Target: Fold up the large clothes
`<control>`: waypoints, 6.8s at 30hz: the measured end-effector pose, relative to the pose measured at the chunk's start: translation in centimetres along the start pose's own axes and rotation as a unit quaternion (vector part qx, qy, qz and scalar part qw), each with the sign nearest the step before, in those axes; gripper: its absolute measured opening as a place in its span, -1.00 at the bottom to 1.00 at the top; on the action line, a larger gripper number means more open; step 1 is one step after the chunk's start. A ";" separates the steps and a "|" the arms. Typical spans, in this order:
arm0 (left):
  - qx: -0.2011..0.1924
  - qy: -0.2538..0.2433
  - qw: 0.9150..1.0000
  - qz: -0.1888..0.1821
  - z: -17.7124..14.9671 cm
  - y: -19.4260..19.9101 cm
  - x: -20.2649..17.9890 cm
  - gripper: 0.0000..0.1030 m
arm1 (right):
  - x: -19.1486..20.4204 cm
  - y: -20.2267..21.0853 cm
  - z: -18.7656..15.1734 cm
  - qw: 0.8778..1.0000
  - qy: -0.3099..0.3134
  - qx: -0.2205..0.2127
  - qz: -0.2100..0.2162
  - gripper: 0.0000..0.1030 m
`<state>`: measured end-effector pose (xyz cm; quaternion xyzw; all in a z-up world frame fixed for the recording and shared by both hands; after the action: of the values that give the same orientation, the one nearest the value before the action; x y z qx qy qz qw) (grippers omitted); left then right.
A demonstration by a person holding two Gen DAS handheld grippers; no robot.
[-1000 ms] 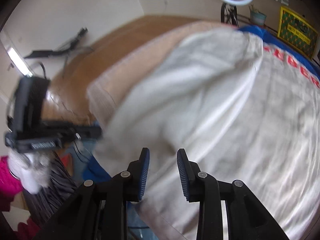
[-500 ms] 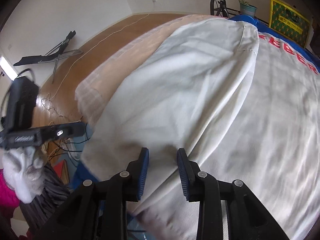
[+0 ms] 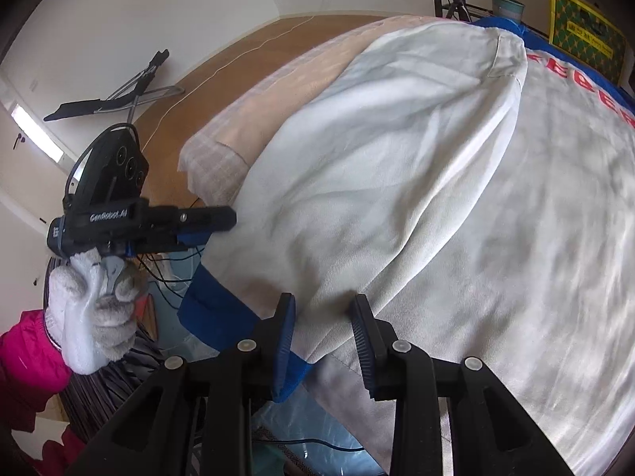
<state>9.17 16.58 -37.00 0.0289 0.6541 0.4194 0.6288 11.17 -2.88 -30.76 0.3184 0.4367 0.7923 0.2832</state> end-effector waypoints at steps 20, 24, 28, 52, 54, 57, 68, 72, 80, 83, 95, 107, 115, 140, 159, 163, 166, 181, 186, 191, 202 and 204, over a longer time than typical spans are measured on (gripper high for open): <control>-0.034 -0.101 0.993 0.041 -2.3 1.5 -5.6 -0.62 | -0.8 0.7 2.1 0.998 -0.049 0.001 0.050 -0.16; -0.049 -0.126 0.990 0.037 -2.3 2.0 -7.0 -0.63 | -1.9 3.2 5.4 0.997 -0.065 -0.036 0.036 0.10; -0.055 -0.142 0.988 0.026 -2.3 2.1 -7.9 -0.63 | -2.1 4.4 9.6 0.996 -0.067 -0.052 0.025 0.12; -0.043 -0.164 0.985 -0.018 -2.0 0.8 -9.1 -0.65 | -1.2 -12.4 21.9 0.985 0.007 0.091 -0.145 0.02; -0.041 -0.164 0.985 -0.018 -1.9 0.7 -9.0 -0.65 | -1.4 -13.0 22.0 0.983 0.011 0.096 -0.155 -0.09; -0.039 -0.166 0.985 -0.017 -1.8 0.4 -9.3 -0.65 | -1.8 -13.5 22.1 0.980 0.020 0.101 -0.170 -0.27; -0.035 -0.189 0.981 -0.011 -2.2 -0.1 -11.0 -0.65 | -3.4 -11.4 22.1 0.990 -0.026 0.050 -0.129 -0.93; -0.032 -0.208 0.978 -0.004 -2.7 -0.4 -12.3 -0.65 | -4.2 -9.1 22.3 0.994 -0.060 0.013 -0.087 -0.95; -0.024 -0.254 0.967 0.013 -3.9 -1.1 -15.4 -0.66 | -7.9 -3.7 21.3 0.989 -0.133 -0.062 -0.018 -0.96; -0.015 -0.275 0.961 0.022 -4.5 -1.8 -16.7 -0.66 | -9.7 -1.6 20.3 0.982 -0.160 -0.096 0.008 -0.96; 0.031 -0.365 0.928 0.073 -8.1 -5.8 -20.9 -0.66 | -19.7 2.6 11.3 0.906 -0.350 -0.206 0.117 -0.96; 0.072 -0.389 0.914 0.094 -9.2 -9.4 -20.1 -0.66 | -22.3 1.7 8.6 0.930 -0.336 -0.146 0.023 -0.33; 0.078 -0.367 0.924 0.074 -8.7 -10.6 -19.7 -0.66 | -19.3 7.1 17.3 0.972 -0.150 -0.168 -0.068 0.26; 0.084 -0.396 0.912 0.063 -9.7 -9.9 -19.6 -0.66 | -31.6 2.6 21.5 0.922 -0.311 -0.207 0.099 -0.85; 0.097 -0.400 0.910 0.054 -11.2 -6.5 -20.4 -0.66 | -29.9 7.7 17.7 0.954 -0.239 -0.181 -0.010 -0.34; 0.094 -0.402 0.910 0.049 -12.1 -4.1 -20.2 -0.66 | -25.6 13.1 15.3 0.958 -0.203 -0.202 0.006 -0.34; 0.082 -0.399 0.912 0.045 -11.9 -2.2 -20.1 -0.66 | -21.5 15.3 12.7 0.966 -0.170 -0.196 0.014 -0.34; 0.079 -0.382 0.916 0.096 -8.6 -10.3 -17.4 -0.66 | -12.8 14.9 -2.2 0.967 -0.182 -0.178 0.012 -0.35; 0.077 -0.430 0.889 0.134 -10.0 -11.8 -17.5 -0.66 | -13.4 14.5 -3.4 0.966 -0.188 -0.178 -0.007 -0.35; 0.055 -0.404 0.906 0.114 -9.0 -9.6 -19.8 -0.66 | -14.4 17.1 -4.8 0.962 -0.192 -0.194 -0.030 -0.31; 0.042 -0.409 0.909 0.063 -8.7 -9.7 -26.4 -0.29 | -20.2 24.5 -11.0 0.940 -0.239 -0.222 -0.097 -0.09; 0.045 -0.411 0.909 0.060 -8.9 -10.3 -27.1 -0.24 | -21.5 26.0 -12.1 0.934 -0.253 -0.231 -0.105 -0.09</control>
<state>12.31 -9.94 -22.70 0.2659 0.3531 0.3779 0.8135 11.29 -36.61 -18.67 0.3862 0.1870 0.7302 0.5317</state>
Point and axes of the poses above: each gripper's, at about its wrist camera, not at the fingertips, and y roughly against the way its jaws point, x to its left, z to its top, the point moved 7 cm from there along -y, roughly the way its jaws point, and after that the axes turned 1 degree about y, right-handed, at the moved point
